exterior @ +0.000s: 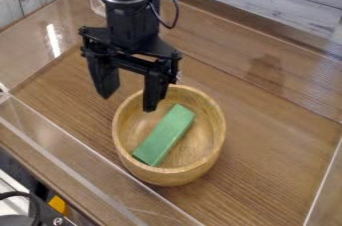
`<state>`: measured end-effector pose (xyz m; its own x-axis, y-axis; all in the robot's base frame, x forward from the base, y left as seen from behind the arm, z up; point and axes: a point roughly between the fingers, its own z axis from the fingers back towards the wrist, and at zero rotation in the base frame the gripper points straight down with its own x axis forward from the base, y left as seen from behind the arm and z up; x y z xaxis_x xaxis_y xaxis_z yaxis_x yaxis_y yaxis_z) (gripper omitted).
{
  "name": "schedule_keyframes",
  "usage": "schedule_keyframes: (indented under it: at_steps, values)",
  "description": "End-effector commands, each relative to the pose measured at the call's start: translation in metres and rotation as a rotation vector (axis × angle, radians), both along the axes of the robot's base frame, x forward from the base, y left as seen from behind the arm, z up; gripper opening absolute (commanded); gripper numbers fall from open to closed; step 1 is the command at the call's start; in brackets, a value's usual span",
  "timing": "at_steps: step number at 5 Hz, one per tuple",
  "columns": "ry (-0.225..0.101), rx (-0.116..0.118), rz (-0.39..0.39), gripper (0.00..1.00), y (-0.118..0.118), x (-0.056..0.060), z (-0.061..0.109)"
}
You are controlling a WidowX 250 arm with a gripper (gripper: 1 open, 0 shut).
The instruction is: Remove the green block from inside the brown bowl and put it on the table
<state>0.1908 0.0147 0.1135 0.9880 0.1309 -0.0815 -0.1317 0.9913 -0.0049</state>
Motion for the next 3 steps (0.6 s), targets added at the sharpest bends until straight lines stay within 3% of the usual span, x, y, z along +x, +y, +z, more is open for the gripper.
schedule_keyframes:
  at_steps: [1,3]
  values:
    - [-0.049,0.009,-0.009,1.0,0.001,0.013,0.006]
    - [-0.049,0.011,-0.004,1.0,0.001,0.019,-0.005]
